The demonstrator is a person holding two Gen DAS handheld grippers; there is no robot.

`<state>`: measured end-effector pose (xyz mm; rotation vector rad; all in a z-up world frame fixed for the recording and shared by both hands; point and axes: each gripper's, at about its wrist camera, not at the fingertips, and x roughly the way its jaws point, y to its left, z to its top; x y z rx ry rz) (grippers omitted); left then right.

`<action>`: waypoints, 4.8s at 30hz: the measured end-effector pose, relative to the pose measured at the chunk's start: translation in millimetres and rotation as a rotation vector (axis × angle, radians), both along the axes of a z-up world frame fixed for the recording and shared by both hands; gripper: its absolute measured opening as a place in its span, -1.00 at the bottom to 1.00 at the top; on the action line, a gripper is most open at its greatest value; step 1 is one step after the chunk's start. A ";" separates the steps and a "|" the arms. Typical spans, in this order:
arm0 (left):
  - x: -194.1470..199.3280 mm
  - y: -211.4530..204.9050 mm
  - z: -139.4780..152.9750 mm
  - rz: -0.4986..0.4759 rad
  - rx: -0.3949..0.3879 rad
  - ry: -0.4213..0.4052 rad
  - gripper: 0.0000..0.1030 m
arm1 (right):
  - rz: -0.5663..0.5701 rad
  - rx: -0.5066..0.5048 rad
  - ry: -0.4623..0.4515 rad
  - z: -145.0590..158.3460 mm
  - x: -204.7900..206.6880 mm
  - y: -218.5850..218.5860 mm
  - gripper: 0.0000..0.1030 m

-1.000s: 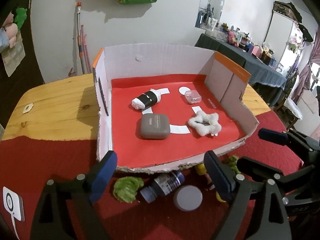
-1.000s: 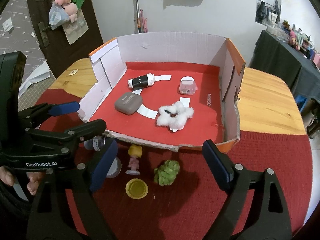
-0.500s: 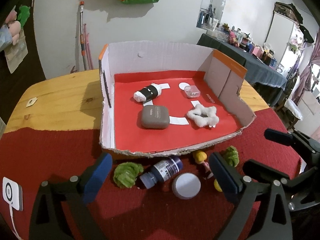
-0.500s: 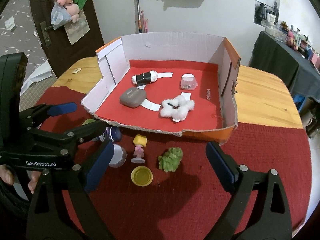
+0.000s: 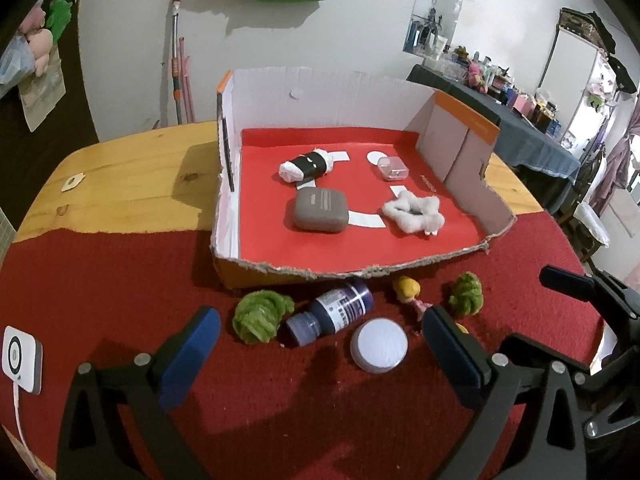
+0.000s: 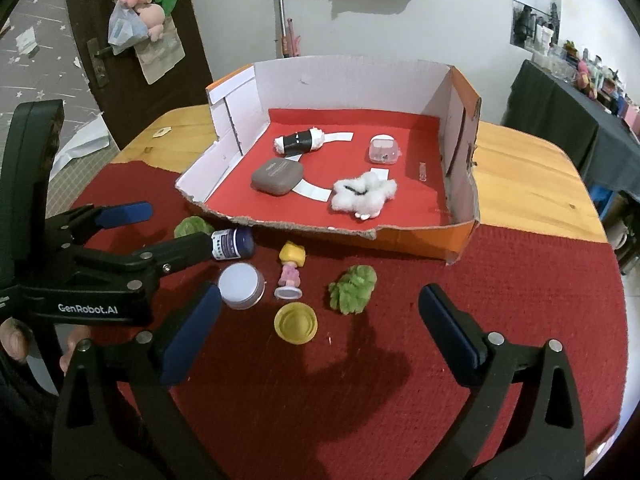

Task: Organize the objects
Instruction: 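Withdraw both tools from the box back over the items on the cloth, then grasp the yellow lid with the right tool while the left tool grasps the green fuzzy ball, then lift the yellow lid with the right tool while the left tool lifts the green ball toward the box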

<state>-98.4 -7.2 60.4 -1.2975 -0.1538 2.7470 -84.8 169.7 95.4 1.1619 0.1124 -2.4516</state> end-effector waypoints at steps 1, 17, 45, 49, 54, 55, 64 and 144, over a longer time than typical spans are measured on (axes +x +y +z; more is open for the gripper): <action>1.4 -0.1 -0.4 0.001 0.000 0.000 1.00 | 0.000 0.000 0.000 -0.2 0.3 0.0 0.96; 22.2 -2.3 -12.2 0.012 0.002 -0.016 1.00 | 0.010 -0.012 -0.013 -12.8 20.9 -1.6 0.96; 18.0 -35.2 -34.3 0.049 0.006 -0.032 0.34 | 0.024 0.004 -0.052 -43.5 17.7 -16.3 0.08; 8.6 -39.4 -38.5 0.057 0.000 -0.044 0.23 | 0.018 0.021 -0.050 -47.4 13.9 -18.0 -0.02; -0.2 -40.9 -40.5 0.056 -0.005 -0.046 0.16 | 0.016 0.030 -0.059 -52.7 8.0 -19.3 -0.09; -1.5 -41.0 -40.8 0.054 -0.005 -0.047 0.16 | 0.016 0.031 -0.062 -53.8 6.7 -19.6 -0.09; -12.2 -38.3 -40.2 0.049 -0.013 -0.042 0.11 | 0.016 0.059 -0.046 -55.3 0.8 -22.9 -0.27; 32.7 5.8 13.0 -0.109 0.070 0.049 -0.48 | 0.100 -0.038 -0.003 -7.6 13.8 -22.0 -0.43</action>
